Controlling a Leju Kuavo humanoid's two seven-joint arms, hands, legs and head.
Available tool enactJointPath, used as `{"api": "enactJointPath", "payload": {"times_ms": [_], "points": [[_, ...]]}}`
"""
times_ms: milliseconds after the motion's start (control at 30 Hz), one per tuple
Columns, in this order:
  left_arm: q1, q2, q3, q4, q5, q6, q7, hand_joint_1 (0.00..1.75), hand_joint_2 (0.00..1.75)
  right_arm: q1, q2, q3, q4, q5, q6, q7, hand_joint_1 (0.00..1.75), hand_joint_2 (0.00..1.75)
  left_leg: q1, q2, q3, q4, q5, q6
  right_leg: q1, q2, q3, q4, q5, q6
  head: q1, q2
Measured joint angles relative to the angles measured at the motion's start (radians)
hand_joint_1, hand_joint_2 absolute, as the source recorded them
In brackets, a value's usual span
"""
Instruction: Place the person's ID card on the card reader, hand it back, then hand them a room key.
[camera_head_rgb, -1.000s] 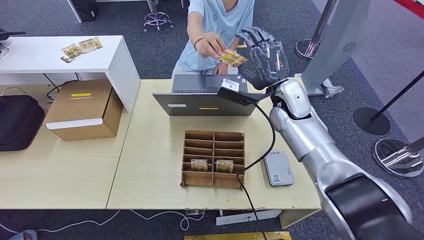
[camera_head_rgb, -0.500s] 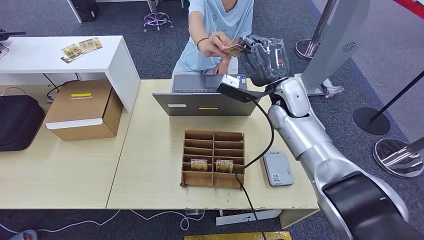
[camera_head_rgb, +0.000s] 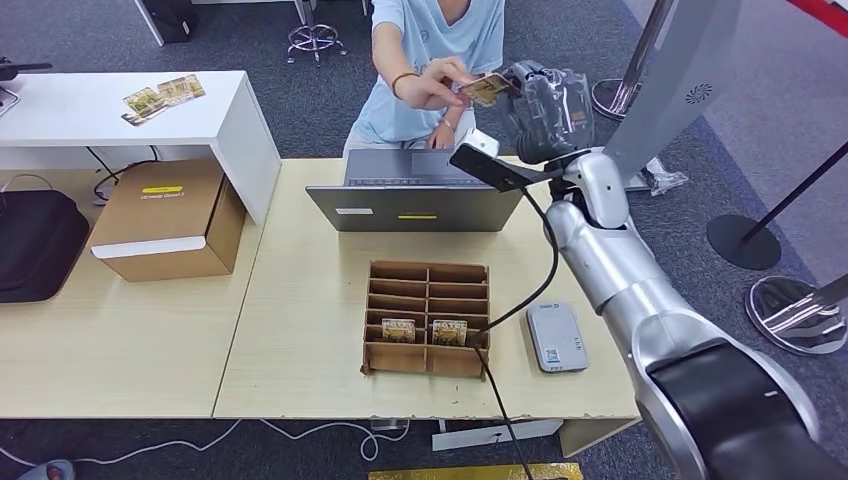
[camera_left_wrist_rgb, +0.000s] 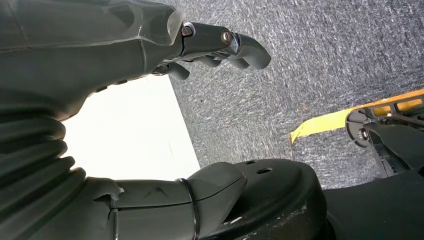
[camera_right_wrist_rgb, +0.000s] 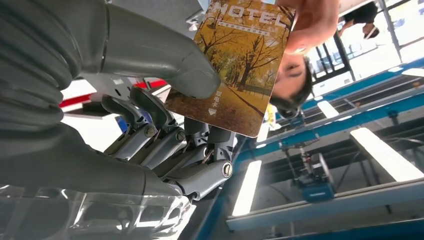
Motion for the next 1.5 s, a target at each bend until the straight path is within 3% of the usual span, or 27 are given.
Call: {"api": "enactJointPath", "payload": {"times_ms": [200, 433, 633, 967, 1167, 1500], "points": [[0.005, 0.0, 0.0, 0.001, 0.003, -0.001, -0.017, 0.0, 1.75, 0.041, -0.046, -0.075, -0.034, -0.128, 0.055, -0.034, 1.75, 1.75, 0.0, 0.0, 0.0, 0.0, 0.0, 0.0, 0.0, 0.0, 0.0, 0.0, 0.0, 0.0, 0.0, 0.0], [0.013, 0.001, 0.0, 0.001, 0.008, -0.004, -0.033, 0.0, 1.75, 0.134, -0.15, -0.174, -0.149, -0.311, 0.225, -0.061, 1.75, 1.75, -0.001, -0.002, -0.001, 0.0, 0.0, 0.0, -0.001, -0.002, 0.0, -0.001, 0.0, 0.0, 0.0, 0.0], [0.016, 0.001, 0.001, 0.001, 0.028, -0.002, -0.032, 0.0, 1.75, 0.185, -0.282, -0.26, -0.22, -0.568, 0.523, -0.054, 1.75, 1.75, -0.002, -0.007, -0.002, 0.001, 0.0, 0.001, -0.002, -0.007, 0.0, -0.001, -0.001, 0.002, 0.0, 0.0], [0.027, 0.003, 0.002, 0.001, 0.035, -0.003, -0.035, 0.0, 1.75, 0.264, -0.538, -0.302, -0.241, -0.805, 0.895, 0.014, 1.75, 1.75, -0.005, -0.008, -0.002, 0.001, -0.001, 0.003, -0.005, -0.008, 0.0, -0.001, -0.002, 0.004, 0.0, 0.0], [0.036, 0.005, 0.002, 0.001, 0.033, -0.006, -0.036, 0.0, 1.75, 0.36, -0.645, -0.31, -0.266, -0.938, 0.998, 0.045, 1.75, 1.75, -0.006, -0.008, -0.002, 0.001, -0.002, 0.005, -0.005, -0.007, 0.0, -0.001, -0.002, 0.004, 0.0, 0.0], [0.058, 0.01, 0.002, 0.007, 0.025, -0.034, -0.032, 0.0, 1.75, 0.528, -0.757, -0.318, -0.371, -1.135, 1.077, 0.204, 1.75, 1.75, -0.006, -0.006, -0.003, 0.001, -0.002, 0.005, -0.005, -0.007, 0.0, -0.001, -0.002, 0.005, 0.0, 0.0]]}}
